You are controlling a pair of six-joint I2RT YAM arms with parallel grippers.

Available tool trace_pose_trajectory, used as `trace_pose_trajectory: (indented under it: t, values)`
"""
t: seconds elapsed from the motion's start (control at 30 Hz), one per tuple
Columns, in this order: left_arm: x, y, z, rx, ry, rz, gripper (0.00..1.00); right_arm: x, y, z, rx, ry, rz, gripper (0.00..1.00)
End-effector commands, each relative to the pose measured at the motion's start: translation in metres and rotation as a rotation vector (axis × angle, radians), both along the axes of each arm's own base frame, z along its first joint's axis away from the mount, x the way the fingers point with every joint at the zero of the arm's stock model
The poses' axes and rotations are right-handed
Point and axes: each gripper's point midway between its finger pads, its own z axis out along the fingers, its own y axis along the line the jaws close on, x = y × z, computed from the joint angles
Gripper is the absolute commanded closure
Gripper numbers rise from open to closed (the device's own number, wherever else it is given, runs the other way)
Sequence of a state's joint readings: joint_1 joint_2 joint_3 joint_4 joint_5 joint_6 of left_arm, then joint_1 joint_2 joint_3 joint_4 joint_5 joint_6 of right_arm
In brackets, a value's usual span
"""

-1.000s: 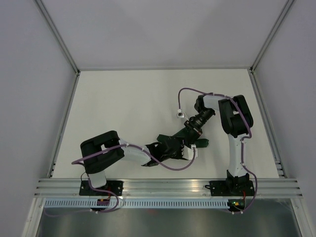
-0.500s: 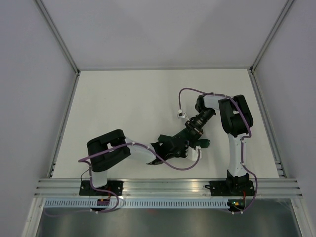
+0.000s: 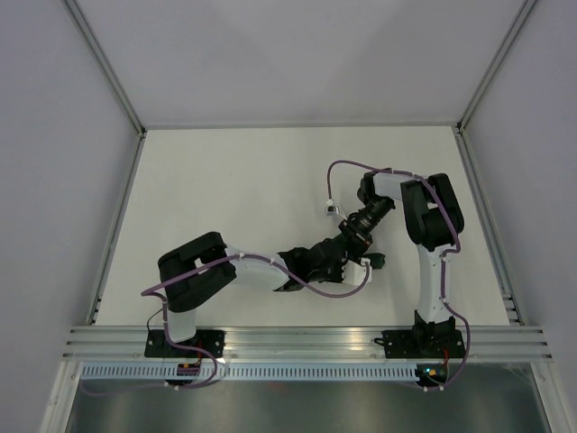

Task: Fold the napkin, place the utensils inside, and roll it up
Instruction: Roll the napkin with the utensil

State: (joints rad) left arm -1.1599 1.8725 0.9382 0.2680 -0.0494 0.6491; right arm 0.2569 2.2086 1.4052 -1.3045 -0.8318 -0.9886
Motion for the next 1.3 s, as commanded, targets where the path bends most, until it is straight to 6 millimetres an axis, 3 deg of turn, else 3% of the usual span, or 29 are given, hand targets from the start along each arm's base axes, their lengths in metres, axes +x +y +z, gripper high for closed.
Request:
trace_pose_trajectory:
  t: [0.0, 0.1, 0.37, 0.43, 0.57, 0.67, 0.77, 0.83, 0.87, 0.9, 1.07, 1.1, 1.17, 1.2, 1.27]
  values:
    - [-0.026, 0.015, -0.036, 0.064, 0.222, 0.023, 0.98, 0.039, -0.005, -0.009, -0.014, -0.248, 0.048, 0.68]
    - [-0.029, 0.016, -0.036, 0.06, 0.27, 0.032, 0.98, 0.053, -0.001, 0.008, 0.001, -0.292, -0.018, 0.61]
    - [-0.035, 0.023, -0.043, 0.071, 0.431, 0.074, 0.98, 0.082, 0.004, 0.052, 0.06, -0.358, -0.269, 0.59]
    - [-0.031, 0.019, -0.037, 0.041, 0.496, 0.091, 0.98, 0.09, -0.005, 0.058, 0.06, -0.389, -0.331, 0.59]
    - [-0.036, 0.028, -0.041, 0.077, 0.671, 0.124, 0.98, 0.116, -0.025, 0.091, 0.08, -0.56, -0.454, 0.59]
    - [-0.045, 0.032, -0.044, 0.083, 0.843, 0.128, 0.98, 0.12, -0.042, 0.105, 0.084, -0.638, -0.518, 0.61]
    - [-0.049, 0.035, -0.045, 0.083, 0.964, 0.134, 0.98, 0.113, -0.052, 0.108, 0.079, -0.715, -0.513, 0.61]
    - [-0.05, 0.037, -0.046, 0.084, 1.046, 0.142, 0.98, 0.097, -0.056, 0.093, 0.063, -0.75, -0.512, 0.61]
    - [-0.048, 0.035, -0.045, 0.075, 1.057, 0.138, 0.98, 0.102, -0.057, 0.101, 0.071, -0.798, -0.509, 0.61]
    - [-0.051, 0.04, -0.052, 0.101, 1.095, 0.157, 0.98, 0.09, -0.058, 0.091, 0.068, -0.788, -0.496, 0.61]
    - [-0.047, 0.041, -0.053, 0.106, 1.232, 0.178, 0.98, 0.065, -0.059, 0.088, 0.093, -0.967, -0.367, 0.59]
    - [-0.046, 0.042, -0.054, 0.109, 1.246, 0.189, 0.98, 0.053, -0.054, 0.076, 0.087, -0.967, -0.332, 0.59]
    - [-0.043, 0.046, -0.06, 0.125, 1.287, 0.214, 0.98, 0.049, -0.051, 0.079, 0.079, -1.078, -0.275, 0.57]
    - [-0.044, 0.046, -0.063, 0.131, 1.299, 0.219, 0.98, 0.035, -0.044, 0.065, 0.075, -1.073, -0.237, 0.56]
    - [-0.042, 0.048, -0.065, 0.134, 1.315, 0.231, 0.98, 0.035, -0.039, 0.068, 0.057, -1.165, -0.208, 0.53]
